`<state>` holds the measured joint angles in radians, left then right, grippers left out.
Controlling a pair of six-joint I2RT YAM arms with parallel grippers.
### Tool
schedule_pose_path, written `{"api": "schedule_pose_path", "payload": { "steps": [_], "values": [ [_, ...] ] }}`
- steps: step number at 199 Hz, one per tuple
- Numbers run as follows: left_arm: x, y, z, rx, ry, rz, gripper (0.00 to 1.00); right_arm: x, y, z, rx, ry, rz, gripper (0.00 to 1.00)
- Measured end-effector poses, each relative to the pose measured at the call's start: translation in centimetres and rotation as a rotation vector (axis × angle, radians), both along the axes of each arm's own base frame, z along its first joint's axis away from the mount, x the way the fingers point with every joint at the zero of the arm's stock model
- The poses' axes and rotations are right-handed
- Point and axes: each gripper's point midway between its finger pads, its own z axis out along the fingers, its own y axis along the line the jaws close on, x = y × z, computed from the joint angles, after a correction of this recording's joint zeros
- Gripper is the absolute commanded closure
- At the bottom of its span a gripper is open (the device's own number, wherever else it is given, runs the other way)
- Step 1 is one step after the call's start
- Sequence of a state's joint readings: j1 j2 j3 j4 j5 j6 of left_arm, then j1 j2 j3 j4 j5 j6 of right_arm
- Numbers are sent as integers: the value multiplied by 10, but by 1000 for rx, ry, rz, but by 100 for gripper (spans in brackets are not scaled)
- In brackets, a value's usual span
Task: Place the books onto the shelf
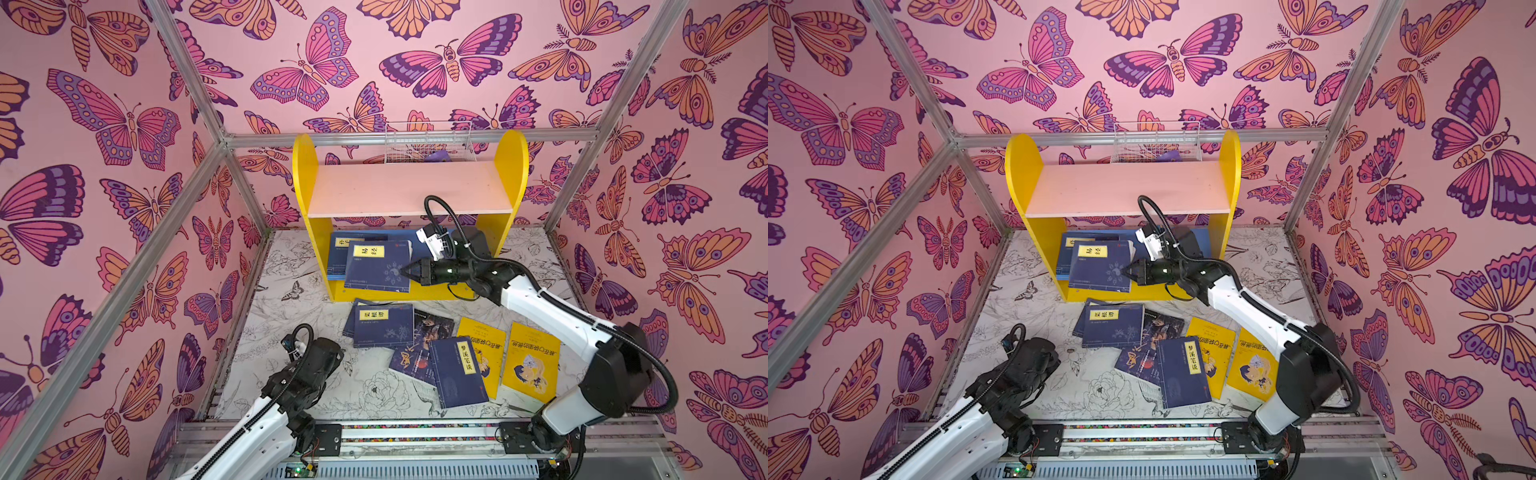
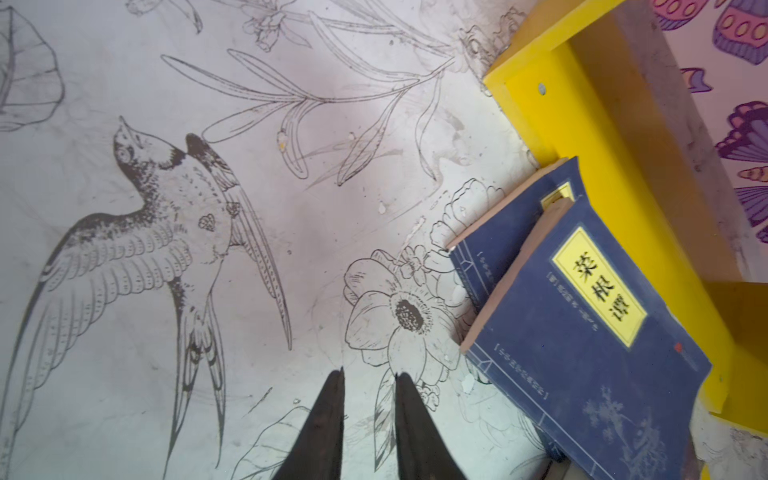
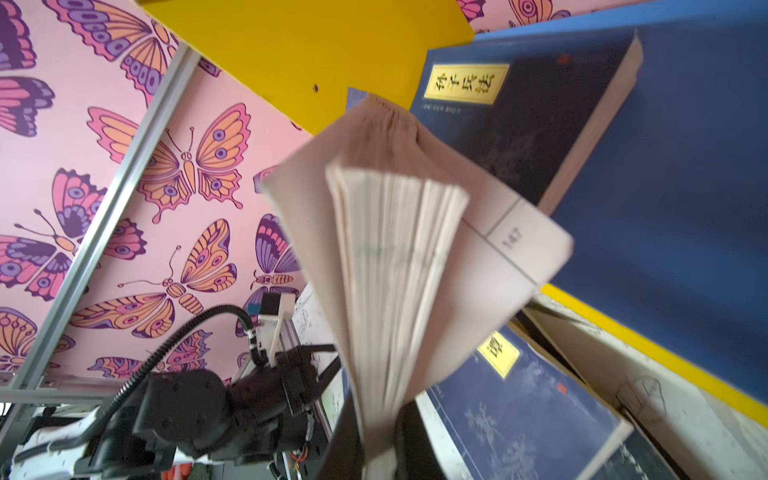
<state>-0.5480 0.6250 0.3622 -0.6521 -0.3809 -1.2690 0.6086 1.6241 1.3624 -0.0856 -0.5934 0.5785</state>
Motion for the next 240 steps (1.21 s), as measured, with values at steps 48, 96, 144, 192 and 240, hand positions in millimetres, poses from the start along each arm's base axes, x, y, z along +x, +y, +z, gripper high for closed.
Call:
{"api": "schedule_pose_path", "payload": {
  "steps": [48, 96, 144, 192, 240],
  "values": [
    [-5, 0, -11, 18, 62, -11, 75, 49, 33, -7, 52, -1, -24, 100],
    [-5, -1, -8, 9, 51, -15, 74, 58, 61, 18, 83, -20, 21, 100],
    [-5, -2, -8, 6, 49, -16, 75, 56, 61, 16, 74, 6, 23, 100],
    [-5, -2, -8, 8, 52, -24, 75, 58, 60, 14, 86, -13, 21, 100],
    [-6, -4, -9, 9, 56, -40, 75, 56, 46, -28, 75, 9, 15, 100]
  ]
}}
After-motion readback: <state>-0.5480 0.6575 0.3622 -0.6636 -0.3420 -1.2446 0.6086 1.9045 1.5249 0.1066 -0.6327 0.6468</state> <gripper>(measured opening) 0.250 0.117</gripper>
